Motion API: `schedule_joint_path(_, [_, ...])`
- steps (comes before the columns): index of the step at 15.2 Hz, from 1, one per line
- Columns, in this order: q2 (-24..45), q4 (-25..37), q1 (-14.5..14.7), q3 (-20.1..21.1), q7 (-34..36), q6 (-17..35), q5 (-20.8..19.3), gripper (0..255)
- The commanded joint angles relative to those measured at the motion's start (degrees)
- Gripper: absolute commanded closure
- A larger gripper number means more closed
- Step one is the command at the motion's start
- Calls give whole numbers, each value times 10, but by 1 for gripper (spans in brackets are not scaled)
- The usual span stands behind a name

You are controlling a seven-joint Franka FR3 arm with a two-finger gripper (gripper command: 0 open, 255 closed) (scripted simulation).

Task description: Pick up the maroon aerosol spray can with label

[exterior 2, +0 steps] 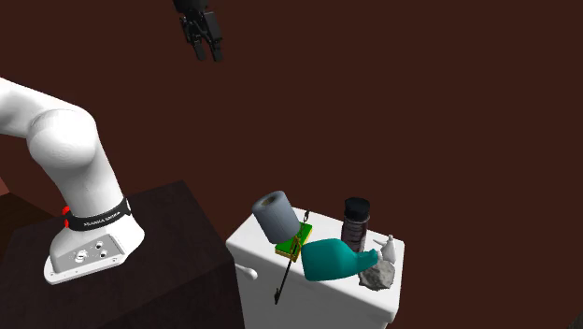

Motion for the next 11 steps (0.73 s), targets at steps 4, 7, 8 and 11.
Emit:
schedule_joint_path(4, [29,-12,-5,-34,-35,35,-15,0])
schedule_joint_path(7, [65,-17,-9,-68,-70,71,-27,0])
schedule_joint_path(8, [79,-17,-10,-80,-82,83,-30,0])
schedule_joint_path(11, [123,-13,-12,-114,-118,118,-37,0])
